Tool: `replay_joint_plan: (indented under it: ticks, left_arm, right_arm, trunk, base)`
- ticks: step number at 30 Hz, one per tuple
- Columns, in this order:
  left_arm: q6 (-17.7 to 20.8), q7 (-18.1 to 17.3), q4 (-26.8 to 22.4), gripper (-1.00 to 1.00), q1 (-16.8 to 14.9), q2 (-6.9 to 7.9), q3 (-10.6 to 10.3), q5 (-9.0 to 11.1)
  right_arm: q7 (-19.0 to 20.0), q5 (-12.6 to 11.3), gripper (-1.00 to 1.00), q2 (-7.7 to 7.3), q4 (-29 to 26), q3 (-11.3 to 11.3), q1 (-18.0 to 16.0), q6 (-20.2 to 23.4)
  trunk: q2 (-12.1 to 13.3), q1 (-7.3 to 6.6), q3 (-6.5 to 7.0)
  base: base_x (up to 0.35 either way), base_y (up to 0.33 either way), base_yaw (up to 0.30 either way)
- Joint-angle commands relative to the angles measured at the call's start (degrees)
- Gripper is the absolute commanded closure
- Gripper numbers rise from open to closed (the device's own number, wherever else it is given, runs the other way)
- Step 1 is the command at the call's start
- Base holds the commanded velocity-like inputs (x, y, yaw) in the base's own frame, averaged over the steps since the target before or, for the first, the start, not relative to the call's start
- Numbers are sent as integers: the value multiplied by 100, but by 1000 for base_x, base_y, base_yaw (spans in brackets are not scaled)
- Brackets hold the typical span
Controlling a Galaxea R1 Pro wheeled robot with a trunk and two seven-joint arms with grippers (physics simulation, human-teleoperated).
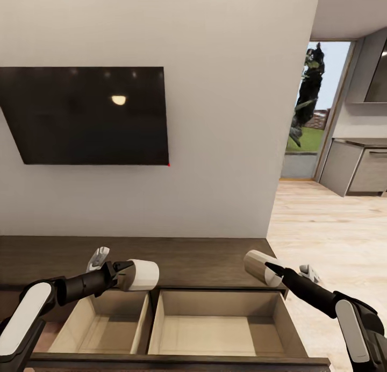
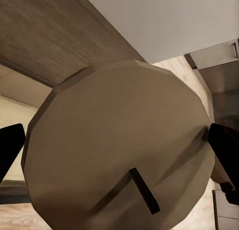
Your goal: Place each of the two pumpkins and all three candles from the living room inside a cabinet in the living room (use any cabinet), then make sure every cabinet is closed, and position the cauldron so it is next to a table in the living room.
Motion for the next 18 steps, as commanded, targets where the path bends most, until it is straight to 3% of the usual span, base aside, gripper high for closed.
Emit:
replay_joint_plan:
  ticks: [1, 6, 9, 11, 13, 15, 18]
  left_arm:
    - [20, 59, -4, 100, -4, -1, 4, 67]
    - [13, 74, -4, 100, -4, -5, 4, 53]
    - [5, 337, -17, 100, -4, -17, -14, -169]
    - [3, 703, -59, 100, -7, -32, -75, -305]
    - [-3, 997, -87, 100, -13, -62, -120, -356]
    - [-9, 1170, -97, 100, -20, -82, -186, -371]
    - [-26, 1581, -135, 100, -77, -143, -548, -392]
  right_arm:
    - [17, 8, 100, 2, -9, -10, -5, 32]
    - [13, 18, 100, 4, -20, -4, -5, 31]
    - [8, 27, 100, 7, -39, 29, -5, 34]
    - [-15, 30, 100, 4, -151, 308, -5, 63]
    - [-104, 41, 100, 2, -439, 740, -5, 244]
    - [-487, 45, 100, 6, -699, 960, -5, 466]
    - [-1758, 29, 100, 16, -895, 1257, -7, 639]
  trunk:
    - [-3, 0, -6]
    - [-3, 0, -6]
    - [-3, 0, -6]
    - [-3, 0, -6]
    - [-3, 0, -6]
    - [-3, 0, -6]
    - [-3, 0, -6]
  base:
    - [0, 0, 0]
    - [0, 0, 0]
    - [0, 0, 0]
    - [0, 0, 0]
    - [0, 0, 0]
    - [0, 0, 0]
    - [0, 0, 0]
